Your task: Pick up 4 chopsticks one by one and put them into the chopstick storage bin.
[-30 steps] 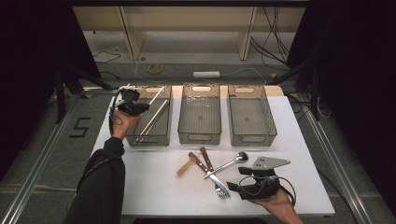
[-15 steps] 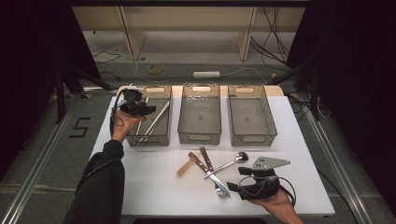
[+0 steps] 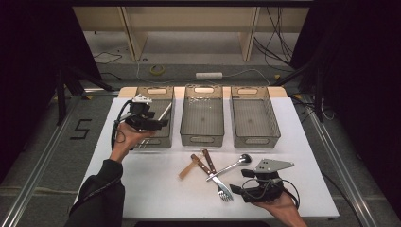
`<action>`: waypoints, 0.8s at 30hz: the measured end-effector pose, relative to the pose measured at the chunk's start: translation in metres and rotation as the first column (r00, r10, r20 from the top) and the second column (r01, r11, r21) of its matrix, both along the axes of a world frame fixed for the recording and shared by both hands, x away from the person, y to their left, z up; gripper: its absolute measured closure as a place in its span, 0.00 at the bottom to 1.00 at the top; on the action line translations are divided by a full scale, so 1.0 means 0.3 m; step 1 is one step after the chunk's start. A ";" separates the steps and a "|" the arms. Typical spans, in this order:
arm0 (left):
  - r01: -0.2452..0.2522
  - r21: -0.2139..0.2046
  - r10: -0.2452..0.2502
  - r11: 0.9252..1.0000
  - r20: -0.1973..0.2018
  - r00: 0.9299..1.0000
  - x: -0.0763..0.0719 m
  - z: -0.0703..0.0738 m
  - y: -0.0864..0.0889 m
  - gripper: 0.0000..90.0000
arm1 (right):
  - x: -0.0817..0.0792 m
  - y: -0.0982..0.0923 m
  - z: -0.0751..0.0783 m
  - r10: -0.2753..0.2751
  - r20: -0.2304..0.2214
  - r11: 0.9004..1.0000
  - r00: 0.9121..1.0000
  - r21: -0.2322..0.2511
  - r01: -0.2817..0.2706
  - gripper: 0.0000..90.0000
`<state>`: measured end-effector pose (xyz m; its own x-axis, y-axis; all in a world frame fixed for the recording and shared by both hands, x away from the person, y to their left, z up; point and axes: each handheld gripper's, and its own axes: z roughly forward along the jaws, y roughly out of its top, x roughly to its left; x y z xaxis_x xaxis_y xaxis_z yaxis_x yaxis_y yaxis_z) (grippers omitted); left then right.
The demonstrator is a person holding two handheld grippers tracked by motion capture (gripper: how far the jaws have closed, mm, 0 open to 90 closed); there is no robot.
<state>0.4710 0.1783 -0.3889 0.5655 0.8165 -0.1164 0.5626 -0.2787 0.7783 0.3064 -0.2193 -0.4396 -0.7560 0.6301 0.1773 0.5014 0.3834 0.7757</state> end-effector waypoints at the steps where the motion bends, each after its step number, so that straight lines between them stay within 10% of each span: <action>1: 0.003 0.006 -0.003 1.000 0.000 1.000 -0.011 0.002 -0.006 0.32 | -0.001 0.000 0.000 0.000 0.002 1.000 1.000 -0.004 0.000 0.32; 24: 0.111 0.078 -0.107 0.991 -0.045 0.993 -0.212 -0.106 -0.111 0.25 | -0.001 -0.005 0.001 -0.004 0.008 1.000 1.000 -0.004 0.004 0.32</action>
<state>0.4074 0.1449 -0.4209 0.6477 0.7579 -0.0783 0.5565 -0.4004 0.7280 0.3060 -0.2209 -0.4391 -0.7547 0.6339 0.1690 0.4971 0.3845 0.7779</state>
